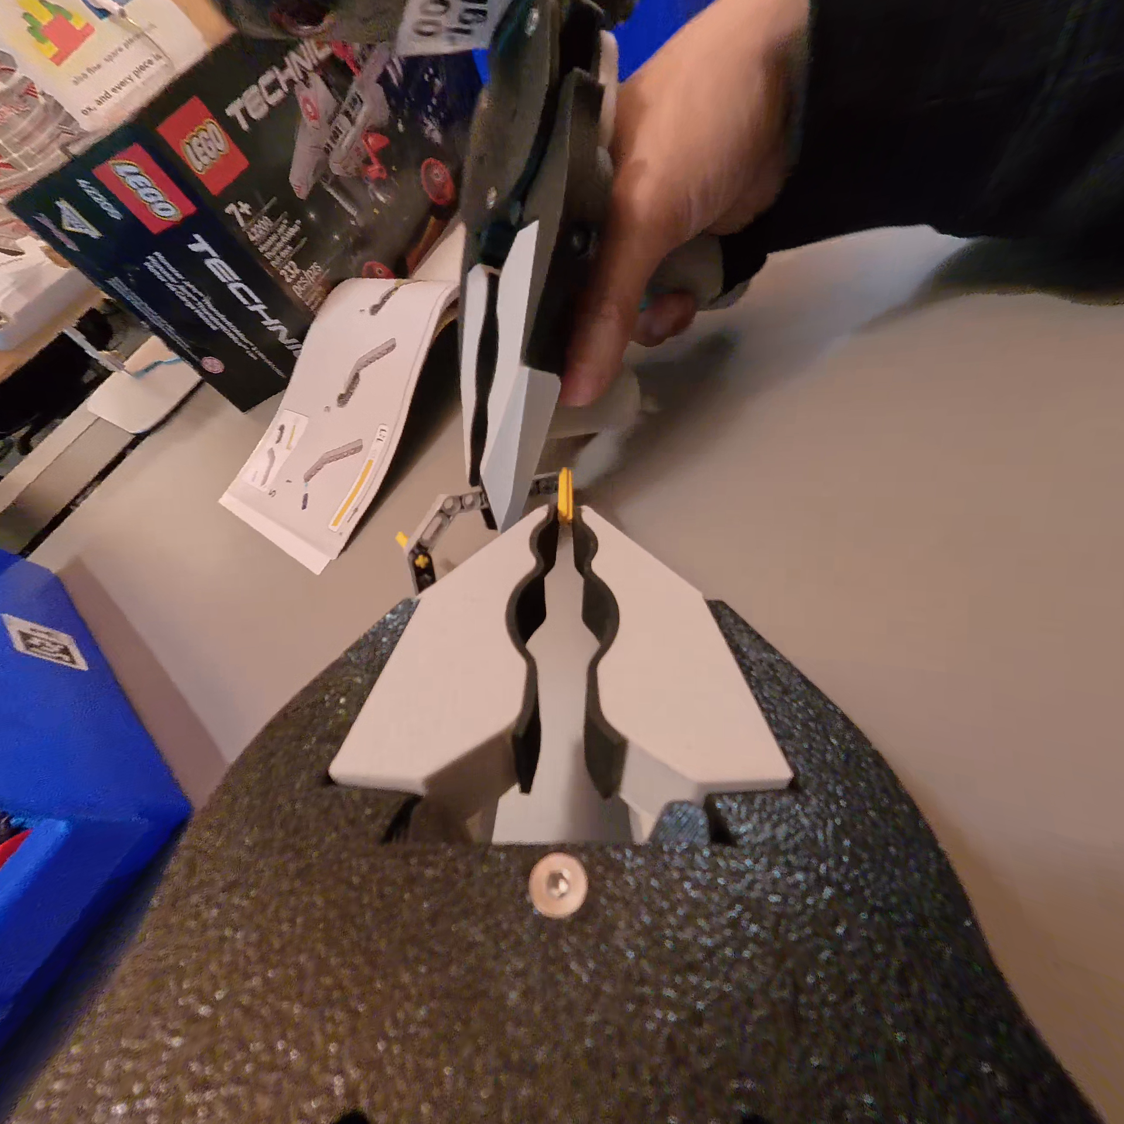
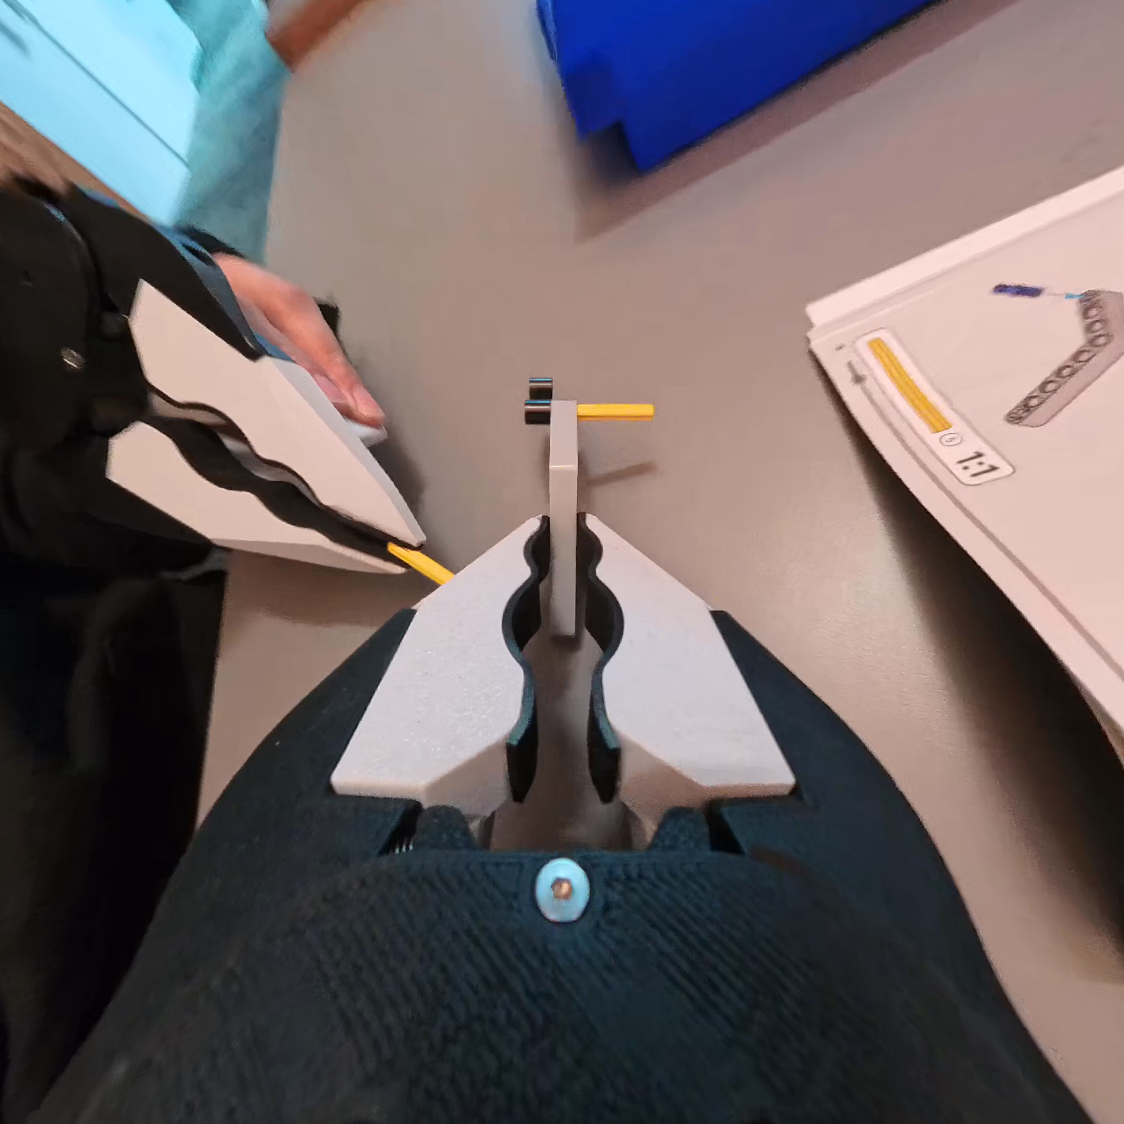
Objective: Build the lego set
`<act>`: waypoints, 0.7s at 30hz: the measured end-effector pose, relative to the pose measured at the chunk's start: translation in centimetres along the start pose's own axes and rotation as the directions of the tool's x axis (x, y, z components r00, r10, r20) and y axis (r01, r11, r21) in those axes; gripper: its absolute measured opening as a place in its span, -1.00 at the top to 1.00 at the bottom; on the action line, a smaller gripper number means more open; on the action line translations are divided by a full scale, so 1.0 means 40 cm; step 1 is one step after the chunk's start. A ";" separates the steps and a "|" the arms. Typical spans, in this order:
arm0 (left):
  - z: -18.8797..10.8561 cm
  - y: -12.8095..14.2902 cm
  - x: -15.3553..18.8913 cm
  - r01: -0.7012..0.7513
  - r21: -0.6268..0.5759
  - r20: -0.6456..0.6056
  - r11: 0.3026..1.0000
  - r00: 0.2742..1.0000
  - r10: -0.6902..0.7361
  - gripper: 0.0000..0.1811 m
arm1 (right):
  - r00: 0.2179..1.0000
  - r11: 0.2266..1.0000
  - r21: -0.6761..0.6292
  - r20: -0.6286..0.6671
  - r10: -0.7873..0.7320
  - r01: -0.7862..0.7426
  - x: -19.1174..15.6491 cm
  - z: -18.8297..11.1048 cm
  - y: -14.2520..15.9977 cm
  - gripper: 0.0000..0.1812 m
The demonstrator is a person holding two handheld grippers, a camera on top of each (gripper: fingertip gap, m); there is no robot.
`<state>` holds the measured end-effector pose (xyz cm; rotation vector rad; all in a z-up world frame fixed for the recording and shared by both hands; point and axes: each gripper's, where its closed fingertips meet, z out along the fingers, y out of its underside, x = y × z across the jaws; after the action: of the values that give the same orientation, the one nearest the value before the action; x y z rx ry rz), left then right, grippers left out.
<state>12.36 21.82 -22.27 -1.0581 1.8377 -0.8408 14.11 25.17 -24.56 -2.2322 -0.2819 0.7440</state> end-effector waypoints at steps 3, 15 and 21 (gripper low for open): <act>-0.011 -0.027 -0.033 0.015 0.038 0.067 0.999 0.998 -0.017 0.98 | 0.995 0.956 0.278 0.054 0.080 -0.092 0.001 -0.050 -0.086 0.93; 0.048 -0.253 -0.155 0.076 0.154 0.205 0.985 0.973 -0.107 0.98 | 0.983 0.280 0.960 -0.076 0.165 0.027 0.057 -0.388 -0.226 0.94; 0.094 -0.293 -0.139 0.015 0.160 0.210 0.987 0.976 -0.049 0.98 | 0.975 0.204 0.979 -0.065 0.215 0.021 0.079 -0.425 -0.217 0.93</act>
<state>21.30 21.35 -12.19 -1.0376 1.5524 -0.8424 26.94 22.38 -10.33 -0.9977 0.3986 0.4990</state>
